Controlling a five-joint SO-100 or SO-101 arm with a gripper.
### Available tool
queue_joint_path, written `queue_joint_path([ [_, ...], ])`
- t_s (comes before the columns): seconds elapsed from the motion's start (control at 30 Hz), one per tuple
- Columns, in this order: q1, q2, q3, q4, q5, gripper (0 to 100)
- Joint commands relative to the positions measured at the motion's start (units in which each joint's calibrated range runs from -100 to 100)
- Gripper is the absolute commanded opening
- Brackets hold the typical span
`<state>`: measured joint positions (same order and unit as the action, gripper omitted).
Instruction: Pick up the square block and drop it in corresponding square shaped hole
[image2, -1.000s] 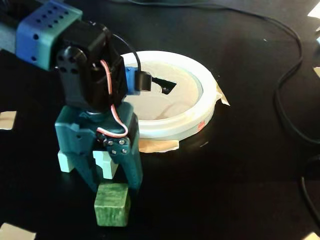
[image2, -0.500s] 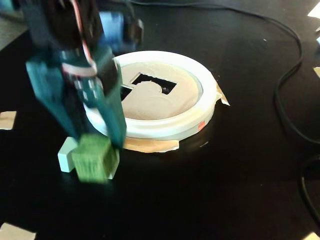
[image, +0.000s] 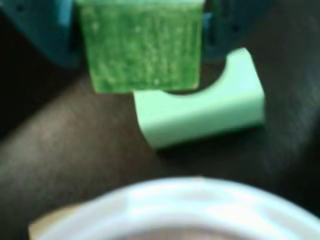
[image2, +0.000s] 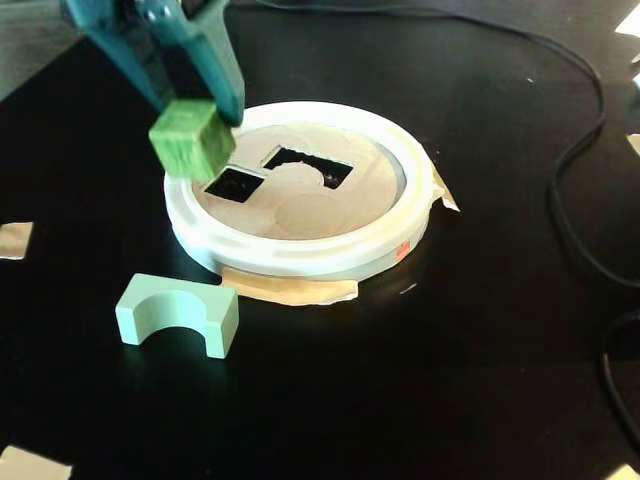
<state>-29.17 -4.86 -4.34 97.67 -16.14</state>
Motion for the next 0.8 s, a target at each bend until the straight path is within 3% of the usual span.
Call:
queue_joint_path([
  [0.0, -9.8, -3.2, -4.4, -0.5, -4.8, 29],
  [0.17, -13.0, -0.4, -4.3, -2.1, -6.2, 30],
  [0.4, -17.3, 10.0, -4.3, -13.1, -6.3, 30],
  [0.77, -21.4, 17.5, -4.3, -13.9, -8.2, 30],
])
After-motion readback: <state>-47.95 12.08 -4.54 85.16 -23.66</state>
